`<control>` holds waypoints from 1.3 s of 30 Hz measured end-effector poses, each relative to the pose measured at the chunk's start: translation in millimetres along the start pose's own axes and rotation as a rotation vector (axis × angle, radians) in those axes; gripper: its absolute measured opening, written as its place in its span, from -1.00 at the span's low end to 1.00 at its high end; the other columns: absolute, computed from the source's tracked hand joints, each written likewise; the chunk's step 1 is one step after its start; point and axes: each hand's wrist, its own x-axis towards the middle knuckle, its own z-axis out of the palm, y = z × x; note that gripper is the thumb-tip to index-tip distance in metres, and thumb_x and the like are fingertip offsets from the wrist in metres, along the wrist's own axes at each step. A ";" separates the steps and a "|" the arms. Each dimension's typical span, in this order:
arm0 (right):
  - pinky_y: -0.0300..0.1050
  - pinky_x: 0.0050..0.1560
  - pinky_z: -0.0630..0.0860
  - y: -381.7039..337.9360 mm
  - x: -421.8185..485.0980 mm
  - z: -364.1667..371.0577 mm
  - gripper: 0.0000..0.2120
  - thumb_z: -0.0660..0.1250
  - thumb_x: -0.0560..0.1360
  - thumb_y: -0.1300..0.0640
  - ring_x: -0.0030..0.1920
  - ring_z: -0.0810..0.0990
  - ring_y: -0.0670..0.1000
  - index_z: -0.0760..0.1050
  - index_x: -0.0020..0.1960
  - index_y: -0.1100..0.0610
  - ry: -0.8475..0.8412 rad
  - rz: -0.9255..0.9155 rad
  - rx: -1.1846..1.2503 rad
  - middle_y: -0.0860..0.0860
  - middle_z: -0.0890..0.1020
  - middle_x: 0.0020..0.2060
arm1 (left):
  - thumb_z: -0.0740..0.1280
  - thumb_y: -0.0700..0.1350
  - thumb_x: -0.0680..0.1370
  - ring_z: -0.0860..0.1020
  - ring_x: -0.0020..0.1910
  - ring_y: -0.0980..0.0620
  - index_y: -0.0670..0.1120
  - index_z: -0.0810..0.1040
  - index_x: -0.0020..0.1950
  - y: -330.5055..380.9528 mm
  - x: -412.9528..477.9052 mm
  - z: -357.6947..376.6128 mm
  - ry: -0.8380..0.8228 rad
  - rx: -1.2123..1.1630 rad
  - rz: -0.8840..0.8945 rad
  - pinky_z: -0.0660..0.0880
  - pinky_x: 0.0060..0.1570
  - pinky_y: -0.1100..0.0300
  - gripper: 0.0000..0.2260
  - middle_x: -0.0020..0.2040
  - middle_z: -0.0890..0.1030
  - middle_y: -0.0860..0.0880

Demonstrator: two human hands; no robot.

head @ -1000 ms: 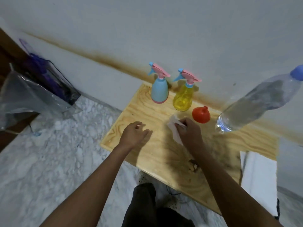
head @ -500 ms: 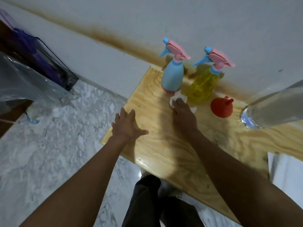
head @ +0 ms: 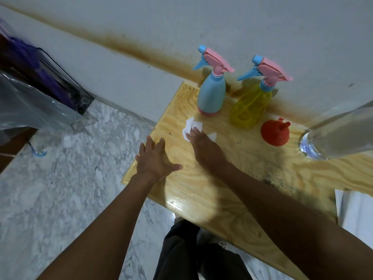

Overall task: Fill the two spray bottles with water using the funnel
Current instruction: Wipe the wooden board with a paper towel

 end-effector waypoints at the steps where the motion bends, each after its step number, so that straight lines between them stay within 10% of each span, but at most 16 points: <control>1: -0.27 0.32 0.44 4.5 -5.6 7.0 -0.44 -0.16 0.60 0.24 0.37 0.50 -0.12 0.32 0.47 -0.09 0.018 -0.058 -0.056 -0.11 0.54 0.36 | 0.49 0.38 0.29 -0.13 0.61 -0.20 0.08 0.01 0.62 0.2 -0.2 -0.2 0.001 -0.001 0.003 0.01 0.51 -0.26 0.07 0.64 -0.14 -0.11; 6: 0.05 -0.03 0.66 11.2 -39.4 0.1 -0.54 0.01 0.60 0.35 0.37 0.51 0.15 0.39 0.45 0.23 -0.094 -0.105 0.068 0.19 0.46 0.42 | 0.50 0.36 0.29 -0.13 0.61 -0.19 0.07 0.01 0.62 1.7 -0.8 -1.2 -0.007 -0.003 -0.008 0.02 0.52 -0.26 0.07 0.64 -0.15 -0.11; 13: 0.07 0.56 0.01 -2.6 0.7 -32.5 -0.48 -0.01 0.64 0.38 0.60 0.00 0.17 0.06 0.59 0.23 -0.063 0.152 0.168 0.16 0.04 0.60 | 0.50 0.35 0.30 -0.15 0.61 -0.20 0.07 0.00 0.62 3.5 -1.5 -2.5 -0.020 -0.016 -0.006 -0.03 0.51 -0.27 0.07 0.63 -0.17 -0.11; 19: -0.12 0.30 0.47 -16.1 33.9 -16.2 -0.49 -0.09 0.57 0.32 0.30 0.58 0.03 0.54 0.31 0.20 -0.041 -0.078 -0.096 0.11 0.61 0.27 | 0.50 0.34 0.31 -0.16 0.61 -0.20 0.07 0.00 0.62 3.0 -3.3 -3.2 -0.021 -0.023 -0.002 -0.03 0.50 -0.28 0.06 0.63 -0.17 -0.10; 22: -0.07 0.41 0.35 -13.5 11.5 -6.7 -0.44 -0.14 0.55 0.36 0.46 0.40 0.10 0.40 0.44 0.25 -0.146 -0.186 -0.157 0.16 0.45 0.43 | 0.50 0.34 0.30 -0.16 0.61 -0.20 0.08 0.01 0.62 2.8 -3.2 -3.5 -0.015 -0.035 0.002 -0.03 0.50 -0.28 0.06 0.63 -0.17 -0.10; 29: 0.06 -0.02 0.67 -1.0 -54.0 -10.8 -0.52 -0.01 0.51 0.31 0.31 0.56 0.21 0.55 0.29 0.28 -0.167 -0.208 0.030 0.22 0.56 0.32 | 0.50 0.33 0.33 -0.18 0.61 -0.19 0.08 -0.01 0.63 4.0 -5.5 -6.6 -0.036 -0.033 -0.006 -0.05 0.51 -0.26 0.05 0.63 -0.20 -0.11; 34: 0.04 0.49 0.20 17.1 -48.3 -45.3 -0.52 0.02 0.68 0.31 0.59 0.09 0.07 0.11 0.59 0.18 -0.014 0.162 0.075 0.14 0.10 0.59 | 0.49 0.33 0.34 -0.21 0.60 -0.21 0.08 -0.03 0.63 4.9 -7.3 -7.0 -0.049 -0.052 -0.004 -0.07 0.51 -0.25 0.04 0.63 -0.22 -0.11; 39: 0.04 0.55 0.02 -11.5 0.8 -32.5 -0.45 0.05 0.60 0.43 0.59 0.01 0.19 0.06 0.58 0.29 -0.051 0.259 0.156 0.20 0.04 0.60 | 0.48 0.33 0.34 -0.20 0.60 -0.22 0.08 -0.02 0.62 5.2 -6.0 -6.0 -0.048 -0.042 0.002 -0.07 0.51 -0.25 0.03 0.63 -0.22 -0.11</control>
